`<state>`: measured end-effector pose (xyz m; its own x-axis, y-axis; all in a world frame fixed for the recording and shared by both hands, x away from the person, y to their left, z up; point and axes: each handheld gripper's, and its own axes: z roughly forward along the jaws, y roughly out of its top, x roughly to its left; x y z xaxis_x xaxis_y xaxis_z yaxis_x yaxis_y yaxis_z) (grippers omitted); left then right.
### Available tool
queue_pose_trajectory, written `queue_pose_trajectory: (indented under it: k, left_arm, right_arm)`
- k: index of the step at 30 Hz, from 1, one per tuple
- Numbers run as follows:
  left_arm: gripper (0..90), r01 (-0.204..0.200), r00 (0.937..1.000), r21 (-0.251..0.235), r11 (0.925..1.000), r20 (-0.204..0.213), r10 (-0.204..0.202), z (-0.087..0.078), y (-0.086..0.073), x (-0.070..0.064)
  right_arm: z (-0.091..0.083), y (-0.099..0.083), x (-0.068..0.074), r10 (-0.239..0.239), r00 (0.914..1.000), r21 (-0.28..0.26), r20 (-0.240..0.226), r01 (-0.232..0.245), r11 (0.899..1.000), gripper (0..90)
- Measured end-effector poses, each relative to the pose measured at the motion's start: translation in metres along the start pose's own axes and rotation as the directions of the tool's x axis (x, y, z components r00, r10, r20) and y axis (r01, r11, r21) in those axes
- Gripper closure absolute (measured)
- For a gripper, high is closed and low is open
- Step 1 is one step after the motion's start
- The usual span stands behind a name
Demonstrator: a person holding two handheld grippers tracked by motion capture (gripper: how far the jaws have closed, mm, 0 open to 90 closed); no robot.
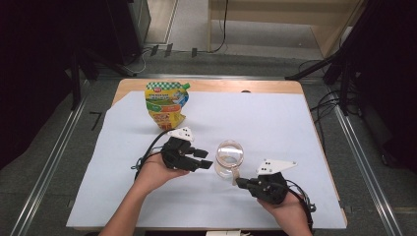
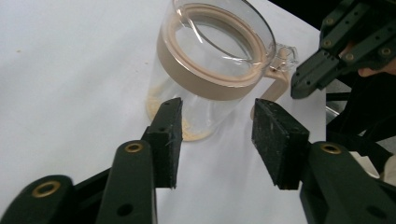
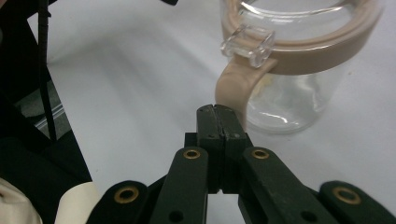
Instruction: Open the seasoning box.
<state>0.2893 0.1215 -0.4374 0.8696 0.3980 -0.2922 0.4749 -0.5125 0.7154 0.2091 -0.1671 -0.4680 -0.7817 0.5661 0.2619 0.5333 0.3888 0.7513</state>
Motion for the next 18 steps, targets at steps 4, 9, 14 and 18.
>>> queue_pose_trajectory:
  k: [4, 9, 14, 18]
  left_arm:
    - [46.5, -0.007, 0.9999, -0.007, 1.0, -0.011, 0.007, 0.002, -0.001, 0.001]
    - [44.7, -0.011, 0.9997, -0.011, 0.9999, -0.022, 0.011, 0.002, -0.002, 0.002]
    - [44.1, -0.008, 0.9997, -0.008, 0.9999, -0.022, 0.008, 0.003, -0.002, 0.003]
    - [44.0, -0.01, 0.9996, -0.003, 1.0, -0.025, 0.009, 0.003, -0.003, 0.003]
  right_arm:
    - [0.009, -0.001, 0.003, -0.001, 0.9998, 0.024, 0.019, 0.0, 1.0, 90.0]
    - [0.016, -0.003, 0.003, -0.002, 0.9999, 0.045, 0.016, 0.002, 0.999, 90.0]
    - [0.019, -0.001, 0.007, -0.017, 0.9998, 0.02, 0.013, 0.016, 1.0, 90.0]
    - [0.022, -0.002, 0.006, -0.017, 0.9997, 0.031, 0.016, 0.016, 0.999, 90.0]
